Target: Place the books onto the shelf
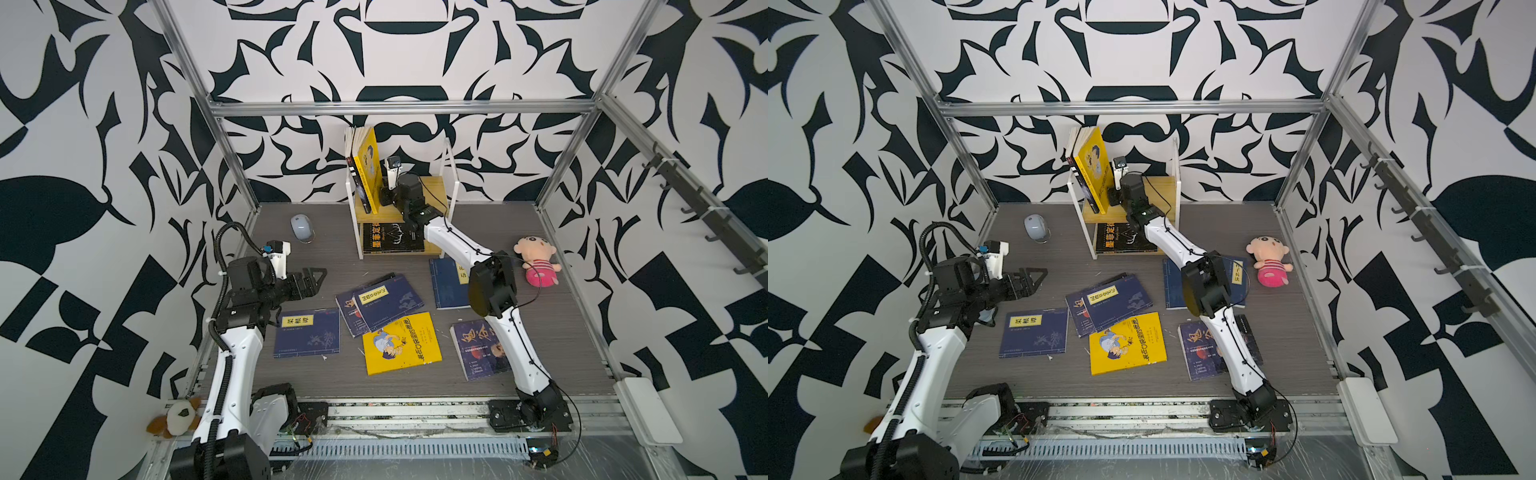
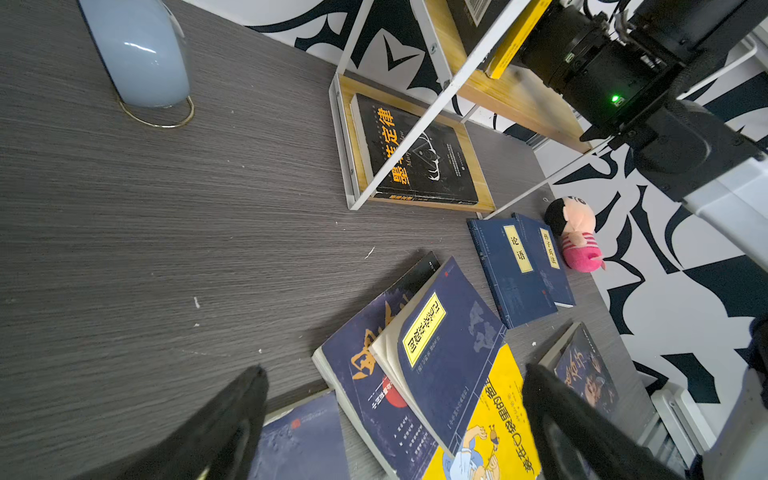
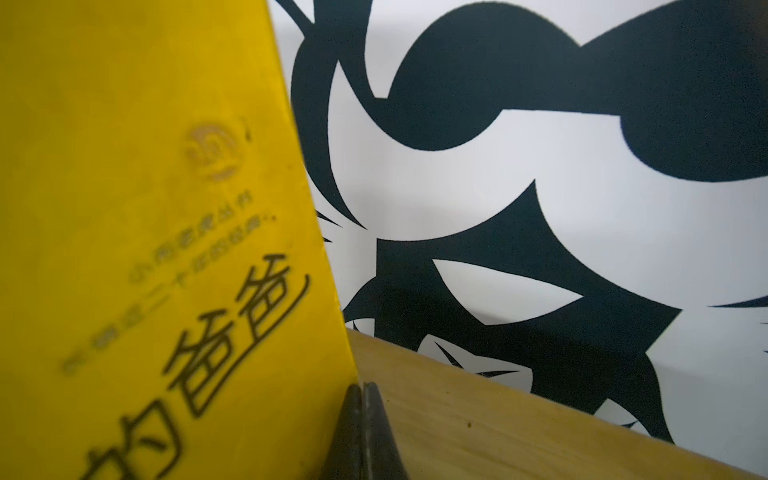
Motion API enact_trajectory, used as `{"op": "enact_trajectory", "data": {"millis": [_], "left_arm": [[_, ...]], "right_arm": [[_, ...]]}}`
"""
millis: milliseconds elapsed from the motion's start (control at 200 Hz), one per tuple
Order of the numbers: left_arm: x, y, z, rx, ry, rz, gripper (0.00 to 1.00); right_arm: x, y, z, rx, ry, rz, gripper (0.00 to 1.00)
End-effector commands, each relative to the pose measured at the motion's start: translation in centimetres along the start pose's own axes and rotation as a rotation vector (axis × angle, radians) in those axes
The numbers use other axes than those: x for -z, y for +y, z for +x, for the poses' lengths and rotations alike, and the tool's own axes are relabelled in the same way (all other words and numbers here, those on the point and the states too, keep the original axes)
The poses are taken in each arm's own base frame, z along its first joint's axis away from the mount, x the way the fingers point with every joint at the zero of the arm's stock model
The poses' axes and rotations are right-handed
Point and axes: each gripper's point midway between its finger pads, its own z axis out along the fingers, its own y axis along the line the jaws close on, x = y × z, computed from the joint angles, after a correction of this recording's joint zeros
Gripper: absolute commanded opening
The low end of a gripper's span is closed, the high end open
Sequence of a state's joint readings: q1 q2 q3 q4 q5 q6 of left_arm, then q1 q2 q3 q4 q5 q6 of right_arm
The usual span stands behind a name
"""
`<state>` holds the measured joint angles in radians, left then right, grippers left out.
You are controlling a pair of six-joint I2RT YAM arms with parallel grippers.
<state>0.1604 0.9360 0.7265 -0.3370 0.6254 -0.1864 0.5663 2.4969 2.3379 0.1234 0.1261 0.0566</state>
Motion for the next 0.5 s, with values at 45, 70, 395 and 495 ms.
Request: {"op": "enact_trajectory", "data": {"millis": [45,70,395,495], "left_arm": [[0.1,-0.4,0.2,-0.001,0.001,0.015,1.0],[0.1,-0.4,0.2,-0.001,0.001,0.016,1.0],[0.1,-0.4,0.3,0.0,0.001,0.017,1.0],[0.1,-0.5,0.3,0.006,0.003,0.021,1.0]], "right_arm": [[0.1,1.9,-0.6,0.003,0.0,-0.037,0.0],[0.1,2.0,-0.6,0.006,0.002,-0.038,0.0],[0.7,2.3,-1.4,0.029,0.001,-0.031,0.04],[1.9,1.5,-3.4,0.059,-0.009,0.002,0.11]]}}
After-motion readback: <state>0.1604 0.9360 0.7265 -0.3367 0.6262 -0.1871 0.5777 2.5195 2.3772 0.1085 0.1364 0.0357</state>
